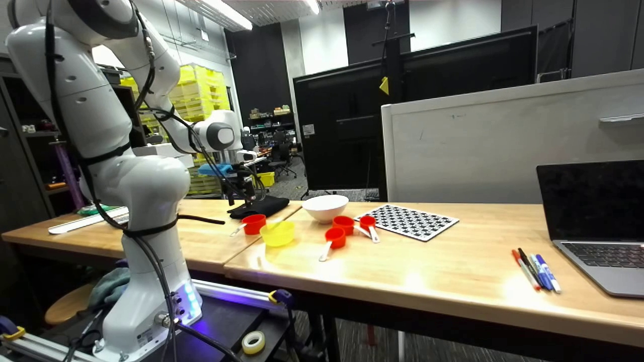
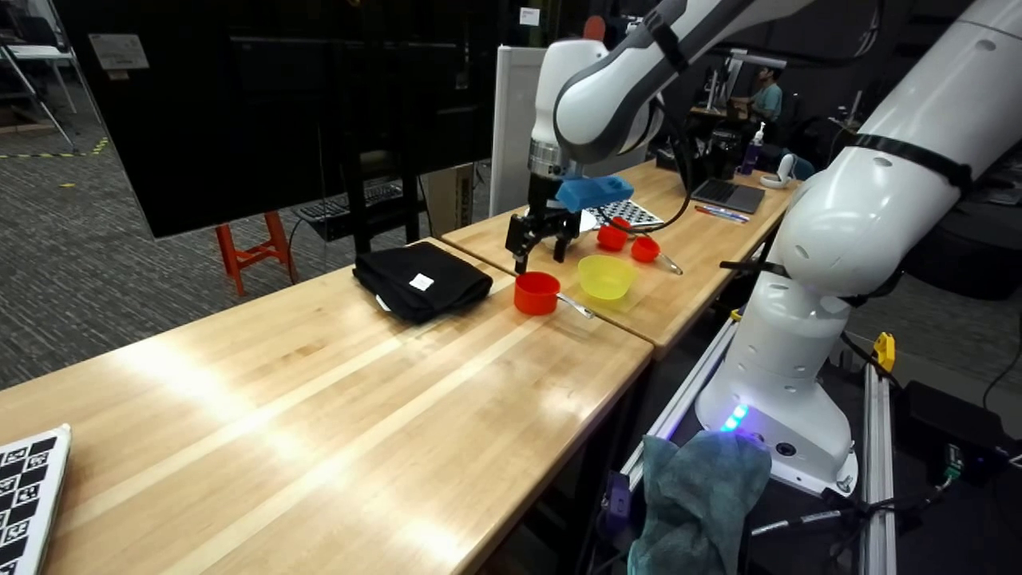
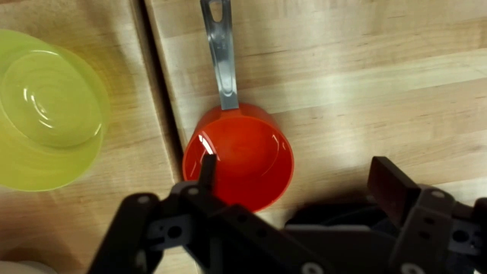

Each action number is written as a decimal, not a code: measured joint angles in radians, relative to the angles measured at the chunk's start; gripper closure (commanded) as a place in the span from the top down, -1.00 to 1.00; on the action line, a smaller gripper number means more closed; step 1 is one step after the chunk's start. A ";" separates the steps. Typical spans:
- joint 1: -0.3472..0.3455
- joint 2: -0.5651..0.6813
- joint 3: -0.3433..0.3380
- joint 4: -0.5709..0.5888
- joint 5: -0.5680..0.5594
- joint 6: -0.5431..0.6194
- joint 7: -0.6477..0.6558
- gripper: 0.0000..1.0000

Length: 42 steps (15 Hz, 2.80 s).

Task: Pick up the orange pot on the left and put it in the white bowl

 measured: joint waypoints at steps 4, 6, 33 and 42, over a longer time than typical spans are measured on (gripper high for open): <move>0.000 0.040 0.008 0.001 0.023 0.066 0.038 1.00; 0.000 0.053 0.008 0.002 0.036 0.097 0.052 1.00; 0.000 0.227 -0.055 0.006 0.157 0.201 -0.151 1.00; -0.013 0.288 -0.096 0.008 0.307 0.214 -0.354 0.48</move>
